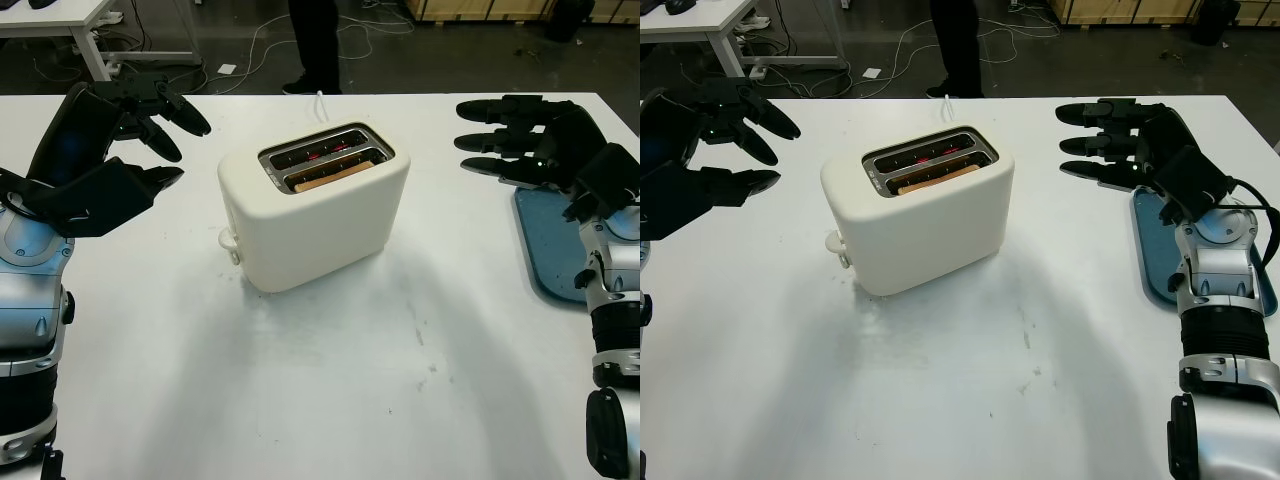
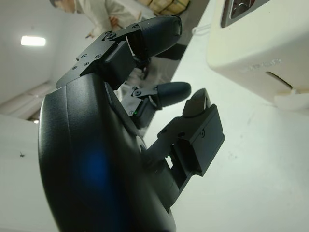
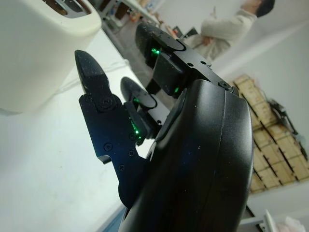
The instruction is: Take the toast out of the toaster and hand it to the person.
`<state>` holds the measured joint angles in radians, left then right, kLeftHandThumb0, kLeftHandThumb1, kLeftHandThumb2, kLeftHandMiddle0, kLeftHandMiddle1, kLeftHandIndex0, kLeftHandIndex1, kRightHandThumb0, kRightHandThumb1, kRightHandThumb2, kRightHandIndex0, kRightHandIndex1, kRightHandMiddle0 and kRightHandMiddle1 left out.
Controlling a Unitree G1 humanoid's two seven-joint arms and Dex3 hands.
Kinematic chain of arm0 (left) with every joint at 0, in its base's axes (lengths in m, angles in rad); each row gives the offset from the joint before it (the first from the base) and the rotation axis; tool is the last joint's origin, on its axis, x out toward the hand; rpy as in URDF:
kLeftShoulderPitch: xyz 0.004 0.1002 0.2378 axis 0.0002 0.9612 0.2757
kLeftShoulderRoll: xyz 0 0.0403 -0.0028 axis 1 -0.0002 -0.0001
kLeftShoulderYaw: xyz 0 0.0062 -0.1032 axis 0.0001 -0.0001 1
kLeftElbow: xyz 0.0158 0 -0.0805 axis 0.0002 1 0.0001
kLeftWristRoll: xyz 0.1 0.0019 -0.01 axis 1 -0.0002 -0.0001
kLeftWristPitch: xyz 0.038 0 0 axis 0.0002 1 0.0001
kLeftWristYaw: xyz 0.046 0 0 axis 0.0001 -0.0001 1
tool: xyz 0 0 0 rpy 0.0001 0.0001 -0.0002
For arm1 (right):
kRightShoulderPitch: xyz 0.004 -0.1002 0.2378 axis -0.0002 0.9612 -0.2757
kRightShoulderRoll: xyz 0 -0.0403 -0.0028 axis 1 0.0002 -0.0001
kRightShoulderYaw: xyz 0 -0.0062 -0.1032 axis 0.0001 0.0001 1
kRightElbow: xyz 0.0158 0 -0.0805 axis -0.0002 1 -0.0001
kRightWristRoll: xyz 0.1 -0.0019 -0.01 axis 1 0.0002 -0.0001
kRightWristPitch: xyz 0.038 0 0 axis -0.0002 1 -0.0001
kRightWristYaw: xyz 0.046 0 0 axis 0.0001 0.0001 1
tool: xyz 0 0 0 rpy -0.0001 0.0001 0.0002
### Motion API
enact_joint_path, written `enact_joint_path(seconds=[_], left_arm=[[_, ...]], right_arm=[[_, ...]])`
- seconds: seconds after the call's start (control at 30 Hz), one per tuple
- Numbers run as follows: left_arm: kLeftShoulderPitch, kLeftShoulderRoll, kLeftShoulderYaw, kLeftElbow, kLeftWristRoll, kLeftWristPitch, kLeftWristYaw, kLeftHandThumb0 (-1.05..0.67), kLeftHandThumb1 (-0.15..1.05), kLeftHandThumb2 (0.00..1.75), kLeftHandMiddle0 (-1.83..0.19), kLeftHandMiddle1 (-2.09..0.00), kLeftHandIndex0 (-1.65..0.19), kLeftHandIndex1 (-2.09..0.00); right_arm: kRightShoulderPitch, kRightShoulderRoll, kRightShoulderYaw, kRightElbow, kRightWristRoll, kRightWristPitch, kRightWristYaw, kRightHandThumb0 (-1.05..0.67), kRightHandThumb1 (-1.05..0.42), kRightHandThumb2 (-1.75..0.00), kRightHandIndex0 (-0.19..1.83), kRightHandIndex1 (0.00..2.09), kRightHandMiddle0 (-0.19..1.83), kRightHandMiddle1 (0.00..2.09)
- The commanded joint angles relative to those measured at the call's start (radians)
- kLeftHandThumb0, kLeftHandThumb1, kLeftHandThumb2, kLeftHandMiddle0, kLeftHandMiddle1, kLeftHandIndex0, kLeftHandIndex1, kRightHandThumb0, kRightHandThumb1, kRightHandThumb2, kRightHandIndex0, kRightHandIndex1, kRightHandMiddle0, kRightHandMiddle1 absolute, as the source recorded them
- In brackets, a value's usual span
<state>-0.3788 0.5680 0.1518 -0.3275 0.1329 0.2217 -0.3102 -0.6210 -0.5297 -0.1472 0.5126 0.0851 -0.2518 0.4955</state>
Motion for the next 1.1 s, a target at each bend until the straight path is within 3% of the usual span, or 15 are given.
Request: enact_joint_path(seconds=[0.0, 1.07], left_arm=[[-0.009, 0.010, 0.003, -0.007, -0.001, 0.002, -0.005, 0.44, 0.59, 0.47, -0.75, -1.17, -0.71, -0.96], [-0.010, 0.006, 0.000, -0.011, 0.006, 0.008, 0.000, 0.46, 0.59, 0.48, -0.74, -1.17, -0.71, -0.96]], right_arm=[[0.008, 0.000, -0.001, -0.015, -0.001, -0.001, -0.009, -0.32, -0.76, 0.00, 0.92, 0.00, 0.82, 0.00], [0.003, 0.002, -0.001, -0.009, -0.003, 0.002, -0.009, -0.34, -0.76, 0.00, 0.92, 0.00, 0.82, 0.00]])
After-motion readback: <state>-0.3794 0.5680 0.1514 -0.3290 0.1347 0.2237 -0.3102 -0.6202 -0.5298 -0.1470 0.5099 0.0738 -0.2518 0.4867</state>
